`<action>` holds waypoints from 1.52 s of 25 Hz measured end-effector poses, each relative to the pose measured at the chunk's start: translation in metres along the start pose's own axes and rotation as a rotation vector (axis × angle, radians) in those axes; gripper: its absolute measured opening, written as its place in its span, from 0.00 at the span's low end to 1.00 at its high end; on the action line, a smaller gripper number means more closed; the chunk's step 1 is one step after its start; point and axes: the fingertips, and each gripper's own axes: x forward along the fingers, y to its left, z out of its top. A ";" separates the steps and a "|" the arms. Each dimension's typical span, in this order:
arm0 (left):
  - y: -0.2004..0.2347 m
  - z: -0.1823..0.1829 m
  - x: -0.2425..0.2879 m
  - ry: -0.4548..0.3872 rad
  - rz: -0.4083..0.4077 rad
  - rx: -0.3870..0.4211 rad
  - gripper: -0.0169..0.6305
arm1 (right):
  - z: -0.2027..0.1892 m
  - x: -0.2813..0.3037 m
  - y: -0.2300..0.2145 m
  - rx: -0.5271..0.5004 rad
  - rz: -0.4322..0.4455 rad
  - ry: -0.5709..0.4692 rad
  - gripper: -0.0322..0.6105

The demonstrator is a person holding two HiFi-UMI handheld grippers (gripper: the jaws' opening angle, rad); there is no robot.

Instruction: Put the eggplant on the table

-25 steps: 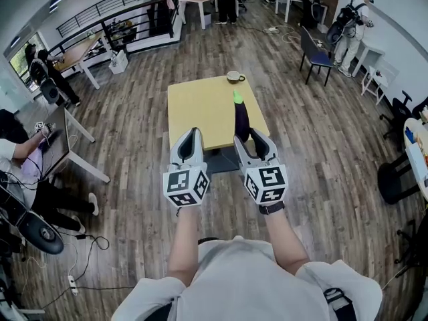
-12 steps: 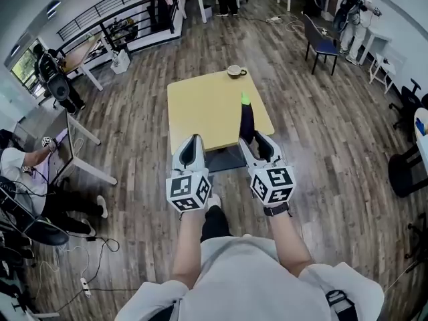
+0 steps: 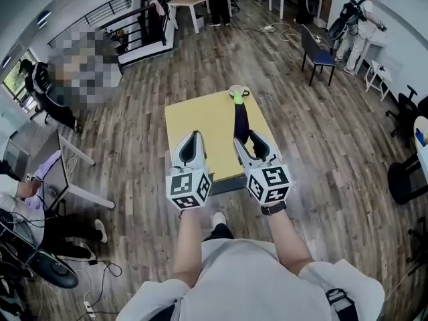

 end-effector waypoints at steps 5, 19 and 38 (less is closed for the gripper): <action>0.053 0.006 0.047 -0.005 -0.013 0.001 0.04 | 0.001 0.074 0.009 -0.020 -0.002 0.002 0.35; 0.153 -0.017 0.130 0.017 -0.045 -0.046 0.04 | -0.031 0.205 0.010 -0.020 -0.072 0.051 0.35; 0.188 -0.140 0.212 0.213 0.014 -0.141 0.04 | -0.139 0.277 -0.048 0.020 -0.034 0.272 0.35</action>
